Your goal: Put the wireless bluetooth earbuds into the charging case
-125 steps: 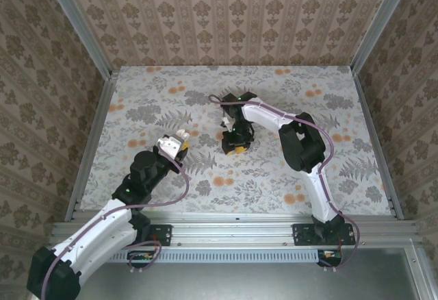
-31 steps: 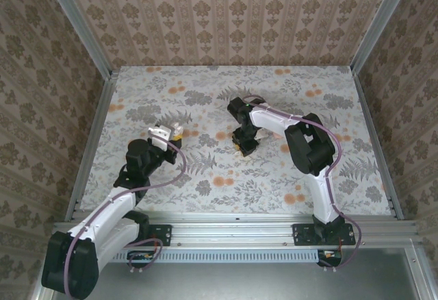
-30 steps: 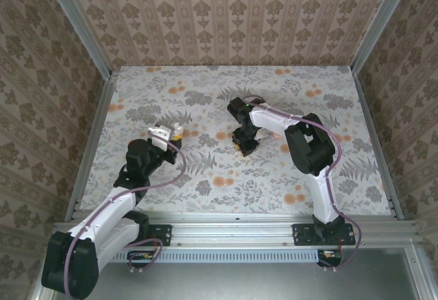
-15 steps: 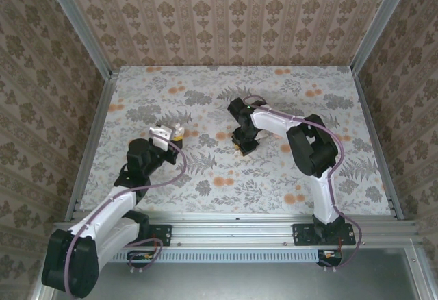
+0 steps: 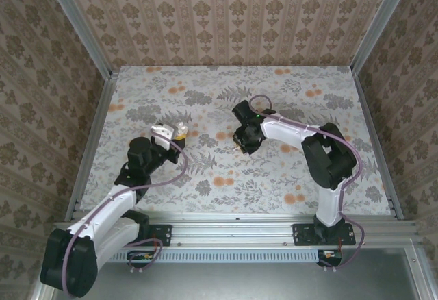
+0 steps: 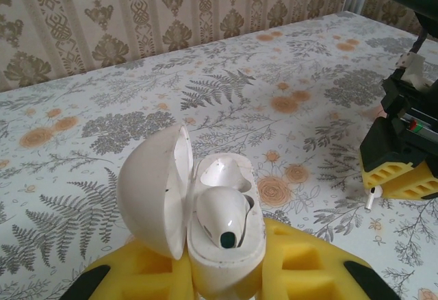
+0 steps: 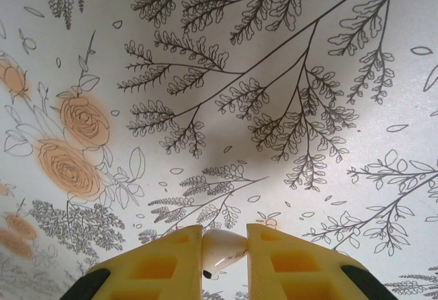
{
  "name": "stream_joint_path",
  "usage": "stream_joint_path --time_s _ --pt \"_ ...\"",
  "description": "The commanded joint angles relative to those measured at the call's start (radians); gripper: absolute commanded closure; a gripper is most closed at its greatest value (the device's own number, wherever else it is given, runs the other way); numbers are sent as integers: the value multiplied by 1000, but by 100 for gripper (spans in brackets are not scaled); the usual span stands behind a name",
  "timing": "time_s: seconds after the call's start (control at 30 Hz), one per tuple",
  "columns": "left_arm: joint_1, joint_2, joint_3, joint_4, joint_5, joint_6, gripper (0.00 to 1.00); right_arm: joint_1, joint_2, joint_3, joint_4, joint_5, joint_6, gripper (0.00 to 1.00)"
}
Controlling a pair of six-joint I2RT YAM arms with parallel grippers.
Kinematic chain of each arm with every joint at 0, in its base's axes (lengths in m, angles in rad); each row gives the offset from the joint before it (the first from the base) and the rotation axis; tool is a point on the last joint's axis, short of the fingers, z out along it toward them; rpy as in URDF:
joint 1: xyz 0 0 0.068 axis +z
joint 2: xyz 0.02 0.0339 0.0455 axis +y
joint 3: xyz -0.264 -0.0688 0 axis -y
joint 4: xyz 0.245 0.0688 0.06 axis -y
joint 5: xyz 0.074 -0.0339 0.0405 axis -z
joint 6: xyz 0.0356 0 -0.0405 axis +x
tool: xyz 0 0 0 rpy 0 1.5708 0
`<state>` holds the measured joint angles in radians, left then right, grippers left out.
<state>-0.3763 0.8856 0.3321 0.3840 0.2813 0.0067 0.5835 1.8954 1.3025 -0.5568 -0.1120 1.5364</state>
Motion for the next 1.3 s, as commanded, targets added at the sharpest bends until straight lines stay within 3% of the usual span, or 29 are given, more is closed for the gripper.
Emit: stream_joint_path --time_s 0.0,0.4,0.7,0.97,1.27 --pt "-14 11 10 -13 6 -1 95 6 -68 -30 55 29 -37 79" --pt "-59 193 37 41 81 -3 95 28 -213 -126 168 83 -131 78" --pt "-109 362 56 110 215 48 95 42 -287 -217 308 94 -236 78" --pt "-126 505 72 207 264 79 95 44 -303 -249 389 76 -308 78" --pt "-157 540 102 225 314 110 95 53 -329 -273 447 89 -381 77"
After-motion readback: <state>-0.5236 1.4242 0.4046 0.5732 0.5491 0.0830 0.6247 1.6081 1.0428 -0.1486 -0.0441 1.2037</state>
